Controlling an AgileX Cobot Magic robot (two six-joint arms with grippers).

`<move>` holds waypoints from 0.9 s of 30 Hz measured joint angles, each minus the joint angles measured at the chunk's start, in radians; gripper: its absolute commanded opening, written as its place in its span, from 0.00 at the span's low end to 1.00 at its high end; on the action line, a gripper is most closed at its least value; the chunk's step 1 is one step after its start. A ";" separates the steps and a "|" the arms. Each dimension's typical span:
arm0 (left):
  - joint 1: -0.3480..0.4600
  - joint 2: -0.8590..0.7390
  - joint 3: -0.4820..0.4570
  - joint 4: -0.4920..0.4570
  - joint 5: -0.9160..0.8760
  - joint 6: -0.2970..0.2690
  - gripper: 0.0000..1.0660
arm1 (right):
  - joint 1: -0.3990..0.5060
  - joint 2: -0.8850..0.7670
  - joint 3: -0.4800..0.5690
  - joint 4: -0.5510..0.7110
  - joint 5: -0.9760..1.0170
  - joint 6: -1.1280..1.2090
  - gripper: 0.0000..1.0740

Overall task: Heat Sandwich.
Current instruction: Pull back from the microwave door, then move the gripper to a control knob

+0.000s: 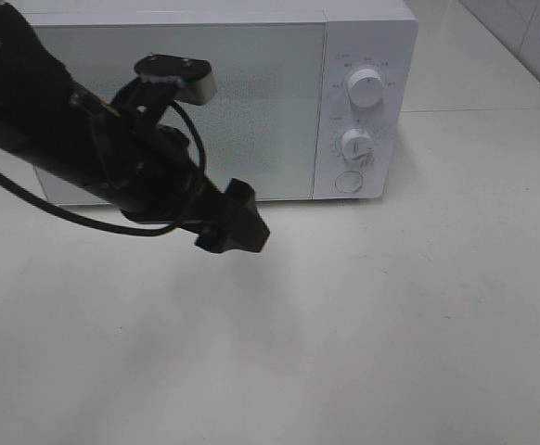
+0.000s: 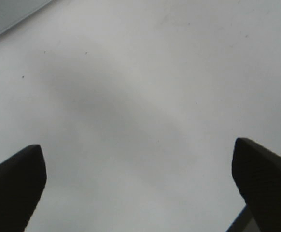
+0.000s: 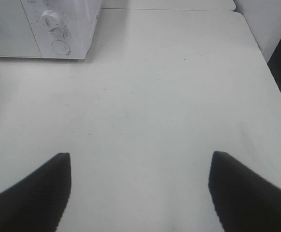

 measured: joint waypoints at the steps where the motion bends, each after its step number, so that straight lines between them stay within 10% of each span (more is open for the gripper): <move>1: 0.048 -0.025 0.000 0.002 0.073 -0.002 0.95 | 0.000 0.000 0.000 0.000 0.000 0.000 0.71; 16: 0.421 -0.251 0.000 0.133 0.425 -0.216 0.95 | 0.000 0.000 0.000 0.000 0.000 0.000 0.71; 27: 0.668 -0.434 0.000 0.418 0.630 -0.422 0.95 | 0.000 0.000 0.000 0.000 0.000 0.000 0.71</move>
